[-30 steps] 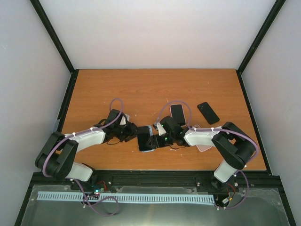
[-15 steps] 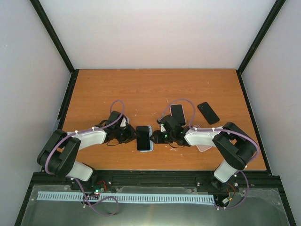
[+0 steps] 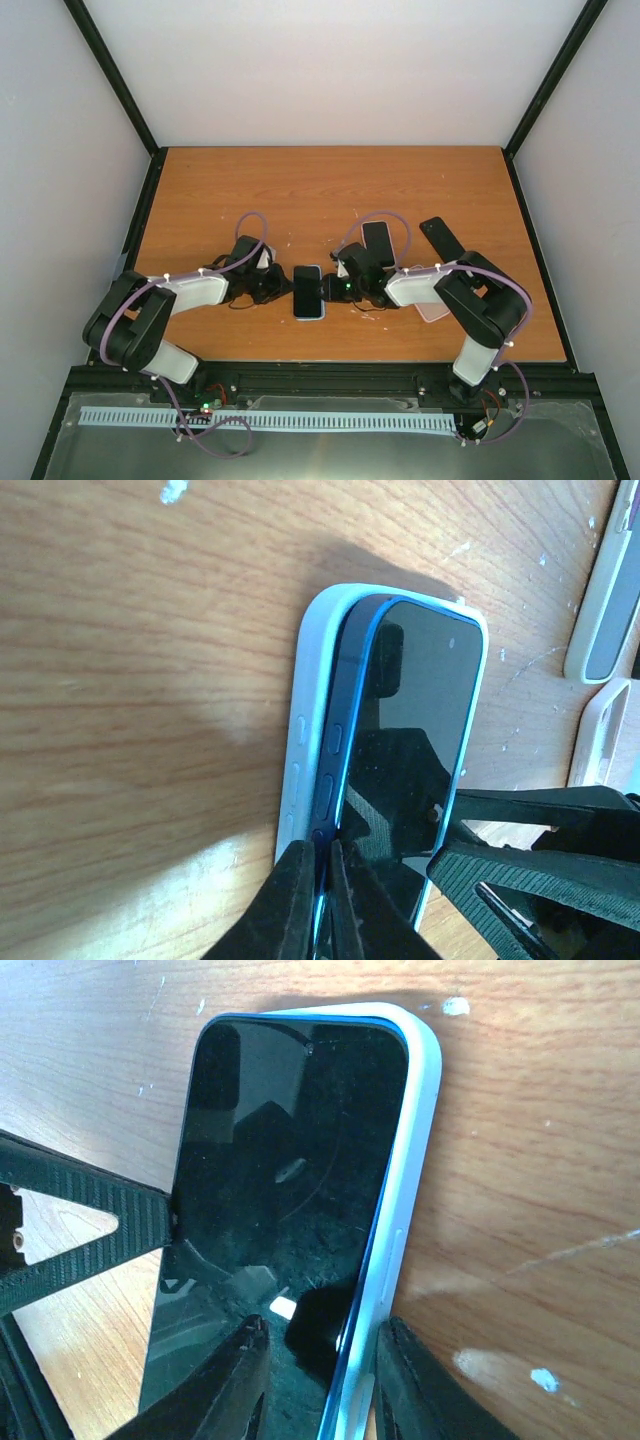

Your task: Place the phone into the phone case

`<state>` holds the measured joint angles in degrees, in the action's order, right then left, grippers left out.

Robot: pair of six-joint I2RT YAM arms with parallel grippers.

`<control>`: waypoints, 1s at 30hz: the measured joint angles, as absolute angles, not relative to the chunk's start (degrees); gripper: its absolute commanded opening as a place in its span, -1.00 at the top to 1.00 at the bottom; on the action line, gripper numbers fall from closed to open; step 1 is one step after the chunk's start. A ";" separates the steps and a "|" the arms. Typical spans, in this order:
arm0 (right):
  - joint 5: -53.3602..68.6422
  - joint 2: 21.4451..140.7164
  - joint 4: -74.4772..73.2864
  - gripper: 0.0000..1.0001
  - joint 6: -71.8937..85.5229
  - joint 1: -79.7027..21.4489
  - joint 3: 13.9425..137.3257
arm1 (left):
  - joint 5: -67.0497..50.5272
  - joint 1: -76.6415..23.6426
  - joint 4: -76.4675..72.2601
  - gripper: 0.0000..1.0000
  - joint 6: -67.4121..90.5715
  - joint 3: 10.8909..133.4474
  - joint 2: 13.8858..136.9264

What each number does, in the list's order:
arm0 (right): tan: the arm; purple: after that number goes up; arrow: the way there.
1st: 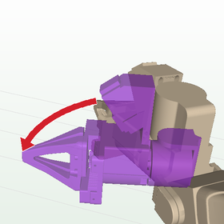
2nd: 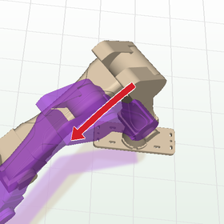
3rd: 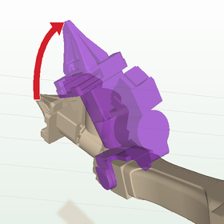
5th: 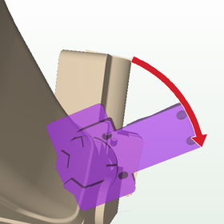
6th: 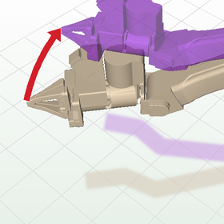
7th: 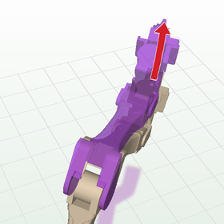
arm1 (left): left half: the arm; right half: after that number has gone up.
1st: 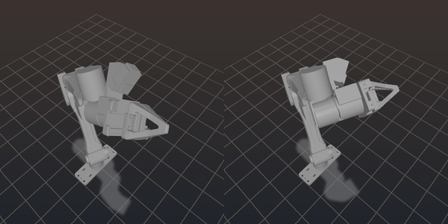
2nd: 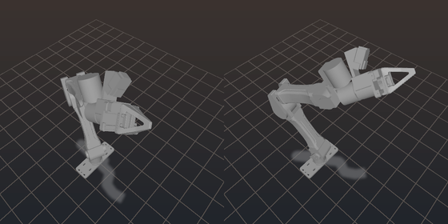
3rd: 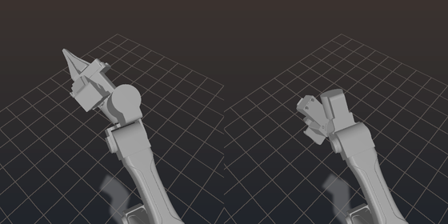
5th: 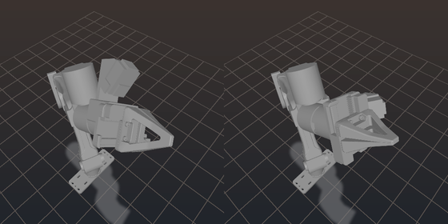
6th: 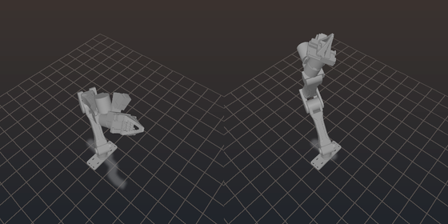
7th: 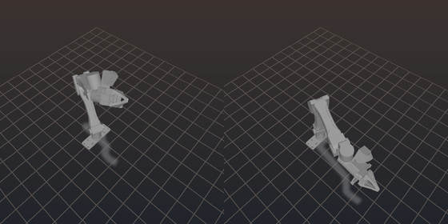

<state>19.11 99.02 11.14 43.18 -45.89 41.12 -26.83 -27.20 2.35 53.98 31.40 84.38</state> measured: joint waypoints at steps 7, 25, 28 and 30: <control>20.08 99.18 15.31 0.42 44.97 -45.04 39.16 | -26.17 -28.64 1.19 0.94 54.98 31.97 85.67; 17.39 96.90 17.67 0.27 48.12 -45.17 35.99 | -22.41 -33.32 4.40 0.46 58.81 34.74 85.56; 17.41 96.68 17.98 0.27 48.56 -45.36 35.59 | -22.28 -33.87 6.09 0.42 58.78 34.74 84.88; 17.43 96.31 18.02 0.26 48.99 -45.60 35.14 | -22.11 -34.00 7.01 0.39 58.76 34.74 84.44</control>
<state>17.43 96.31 18.02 48.99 -45.60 35.14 -22.11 -34.00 7.01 58.76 34.74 84.44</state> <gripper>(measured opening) 0.364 0.287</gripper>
